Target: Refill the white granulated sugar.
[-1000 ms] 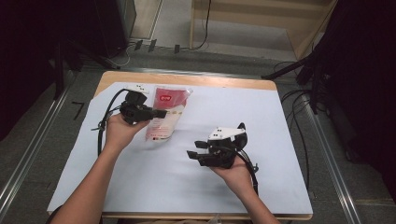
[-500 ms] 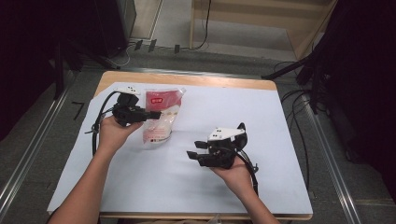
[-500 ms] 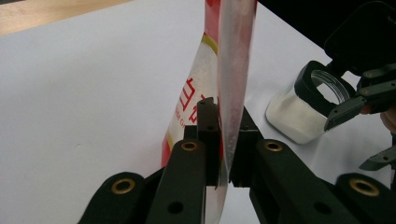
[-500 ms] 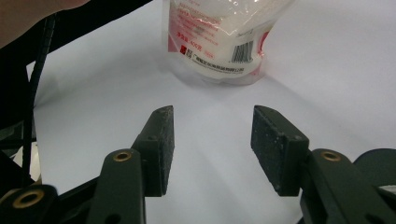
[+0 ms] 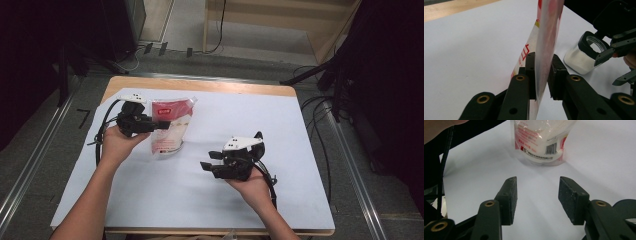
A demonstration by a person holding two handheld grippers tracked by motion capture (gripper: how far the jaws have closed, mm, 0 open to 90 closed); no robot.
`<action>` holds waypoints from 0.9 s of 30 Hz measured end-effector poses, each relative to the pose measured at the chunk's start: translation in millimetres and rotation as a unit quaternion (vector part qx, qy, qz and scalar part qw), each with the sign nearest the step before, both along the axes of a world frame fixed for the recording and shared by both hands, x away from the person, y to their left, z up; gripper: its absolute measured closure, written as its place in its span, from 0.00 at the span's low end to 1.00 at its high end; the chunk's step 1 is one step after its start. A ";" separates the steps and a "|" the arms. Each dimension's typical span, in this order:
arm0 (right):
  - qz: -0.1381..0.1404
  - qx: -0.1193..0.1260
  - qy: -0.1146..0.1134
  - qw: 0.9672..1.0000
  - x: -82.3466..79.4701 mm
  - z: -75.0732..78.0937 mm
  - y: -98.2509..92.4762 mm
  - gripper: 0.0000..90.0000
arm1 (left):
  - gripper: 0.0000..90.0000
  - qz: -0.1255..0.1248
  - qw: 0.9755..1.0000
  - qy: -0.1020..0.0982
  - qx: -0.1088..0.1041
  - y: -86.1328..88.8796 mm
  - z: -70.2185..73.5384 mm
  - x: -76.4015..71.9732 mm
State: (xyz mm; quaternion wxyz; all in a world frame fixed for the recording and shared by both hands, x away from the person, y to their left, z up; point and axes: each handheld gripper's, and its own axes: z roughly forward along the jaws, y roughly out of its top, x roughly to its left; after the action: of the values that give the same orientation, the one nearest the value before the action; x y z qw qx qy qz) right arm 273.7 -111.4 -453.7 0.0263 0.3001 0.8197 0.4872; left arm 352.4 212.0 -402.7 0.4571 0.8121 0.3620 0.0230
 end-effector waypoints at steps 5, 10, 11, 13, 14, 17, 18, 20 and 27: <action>0.001 -0.001 0.000 1.000 -0.2 0.2 0.0 0.55 | 0.87 -0.004 1.000 0.004 -0.005 3.6 -0.1 -3.2; 0.002 0.000 0.001 1.000 -0.1 0.7 -0.1 0.55 | 0.80 -0.012 1.000 0.008 -0.012 8.0 0.5 -6.9; 0.002 0.000 0.001 1.000 -0.1 0.9 -0.1 0.55 | 0.79 -0.011 1.000 0.004 -0.006 8.4 0.9 -7.7; 0.002 0.000 0.002 1.000 -0.1 1.1 -0.2 0.55 | 0.77 -0.014 1.000 0.001 -0.007 9.2 0.7 -8.9; 0.002 0.000 0.002 1.000 -0.1 1.2 -0.3 0.55 | 0.76 -0.017 1.000 0.003 -0.008 10.0 0.8 -9.8; 0.002 0.000 0.003 1.000 -0.3 1.7 -0.7 0.55 | 0.71 -0.019 1.000 0.003 -0.013 11.3 0.5 -11.8; 0.001 0.000 0.004 1.000 -0.3 1.8 -0.8 0.55 | 0.70 -0.022 1.000 0.003 -0.016 11.9 0.4 -12.4; 0.001 0.000 0.003 1.000 -0.1 2.0 -1.2 0.55 | 0.67 -0.025 1.000 -0.003 -0.017 13.3 0.6 -13.9; 0.001 -0.001 0.002 1.000 -0.1 2.6 -1.3 0.56 | 0.63 -0.025 1.000 -0.004 -0.008 17.2 -0.6 -19.2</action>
State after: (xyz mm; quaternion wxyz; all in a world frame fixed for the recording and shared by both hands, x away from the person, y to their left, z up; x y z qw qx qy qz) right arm 273.7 -112.7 -451.1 0.0245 0.3006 0.8205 0.4856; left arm 333.3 229.2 -403.3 0.4653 0.8171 0.3402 0.0123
